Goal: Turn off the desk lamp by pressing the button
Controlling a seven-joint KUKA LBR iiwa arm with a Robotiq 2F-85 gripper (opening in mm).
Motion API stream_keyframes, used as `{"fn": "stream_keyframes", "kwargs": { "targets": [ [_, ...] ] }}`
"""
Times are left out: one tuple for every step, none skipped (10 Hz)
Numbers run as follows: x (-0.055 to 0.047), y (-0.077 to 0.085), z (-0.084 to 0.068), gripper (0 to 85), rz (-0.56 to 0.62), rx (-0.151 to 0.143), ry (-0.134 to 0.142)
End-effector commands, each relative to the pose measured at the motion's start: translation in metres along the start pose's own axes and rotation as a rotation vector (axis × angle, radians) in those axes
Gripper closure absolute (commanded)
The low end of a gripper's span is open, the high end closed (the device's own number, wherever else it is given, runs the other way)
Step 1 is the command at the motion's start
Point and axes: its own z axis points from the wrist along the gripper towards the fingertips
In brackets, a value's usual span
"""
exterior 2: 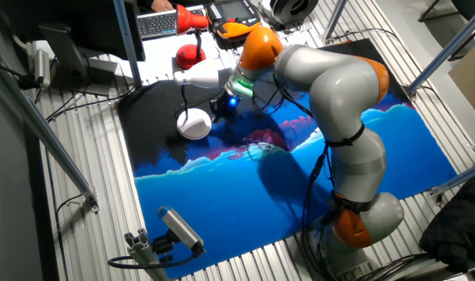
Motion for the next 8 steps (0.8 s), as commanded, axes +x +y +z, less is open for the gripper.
{"fn": "stream_keyframes", "kwargs": {
  "targets": [
    [0.003, -0.003, -0.011, 85.0, -0.019, 0.044, -0.001],
    [0.005, -0.014, -0.017, 85.0, -0.051, 0.075, 0.000],
    [0.008, -0.024, -0.022, 85.0, -0.077, 0.098, -0.002],
    [0.008, -0.032, -0.028, 85.0, -0.109, 0.138, -0.005],
    [0.006, -0.039, -0.034, 85.0, -0.143, 0.175, -0.009],
    [0.005, -0.047, -0.043, 85.0, -0.199, 0.247, -0.027],
    [0.004, -0.054, -0.051, 85.0, -0.248, 0.305, -0.046],
    [0.003, -0.062, -0.057, 85.0, -0.279, 0.334, -0.056]
  ]
}}
